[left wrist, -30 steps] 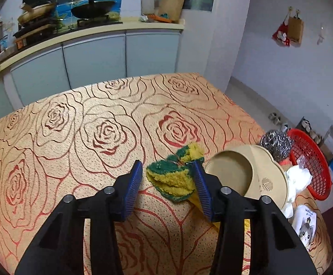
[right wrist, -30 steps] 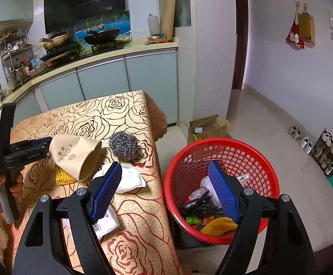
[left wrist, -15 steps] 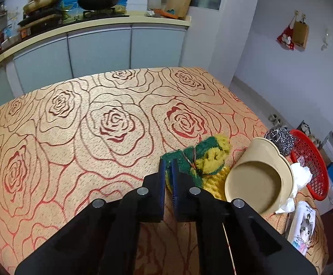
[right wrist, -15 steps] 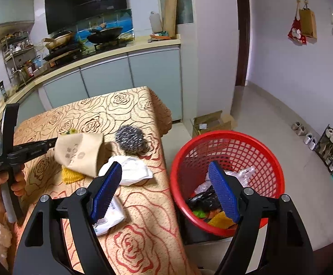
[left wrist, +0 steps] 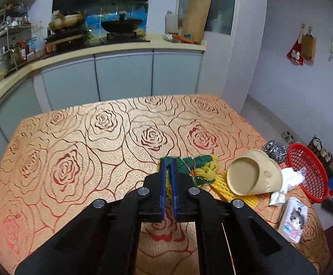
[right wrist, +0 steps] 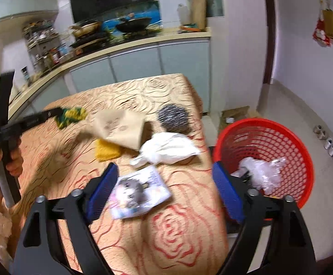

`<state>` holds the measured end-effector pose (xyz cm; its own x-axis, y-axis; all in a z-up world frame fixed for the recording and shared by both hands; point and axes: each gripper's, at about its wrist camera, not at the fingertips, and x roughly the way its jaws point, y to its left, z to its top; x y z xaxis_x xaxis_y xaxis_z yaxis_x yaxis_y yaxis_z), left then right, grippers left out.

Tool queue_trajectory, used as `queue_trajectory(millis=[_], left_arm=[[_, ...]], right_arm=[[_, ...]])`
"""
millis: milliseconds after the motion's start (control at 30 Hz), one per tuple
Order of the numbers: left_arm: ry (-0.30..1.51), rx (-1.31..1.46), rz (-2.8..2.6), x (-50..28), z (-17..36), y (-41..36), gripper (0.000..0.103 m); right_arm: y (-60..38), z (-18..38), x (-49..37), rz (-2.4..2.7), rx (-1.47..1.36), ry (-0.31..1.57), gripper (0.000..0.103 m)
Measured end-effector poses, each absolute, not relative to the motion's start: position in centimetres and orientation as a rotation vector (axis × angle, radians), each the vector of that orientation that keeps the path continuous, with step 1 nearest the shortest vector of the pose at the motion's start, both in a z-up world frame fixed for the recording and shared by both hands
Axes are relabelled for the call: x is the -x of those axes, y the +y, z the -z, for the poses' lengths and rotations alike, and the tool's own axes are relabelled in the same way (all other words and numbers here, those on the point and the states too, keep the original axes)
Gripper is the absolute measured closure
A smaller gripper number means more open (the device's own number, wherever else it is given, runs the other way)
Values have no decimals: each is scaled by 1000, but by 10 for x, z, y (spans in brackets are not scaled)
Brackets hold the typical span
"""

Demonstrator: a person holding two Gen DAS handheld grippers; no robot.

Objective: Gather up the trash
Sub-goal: 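Grasp the cat-printed packet with the right tool while the left tool holds the cloth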

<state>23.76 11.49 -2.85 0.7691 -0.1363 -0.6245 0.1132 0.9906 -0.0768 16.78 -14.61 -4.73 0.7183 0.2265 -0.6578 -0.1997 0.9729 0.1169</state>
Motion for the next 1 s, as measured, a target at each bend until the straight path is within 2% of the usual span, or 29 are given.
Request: queue_trajectory(millis=[200,667,1000], left_arm=[[627,32,130,-220,7,113,99],[598,51,105,-196,-4,123,99],[598,57,89,-190,-4,123,99]], right_arm=[[-125,55,-169,-303,2,766,16],[-105,88,-185,-312,82,857,16],[-106,92,-183,-314,113,846,33]])
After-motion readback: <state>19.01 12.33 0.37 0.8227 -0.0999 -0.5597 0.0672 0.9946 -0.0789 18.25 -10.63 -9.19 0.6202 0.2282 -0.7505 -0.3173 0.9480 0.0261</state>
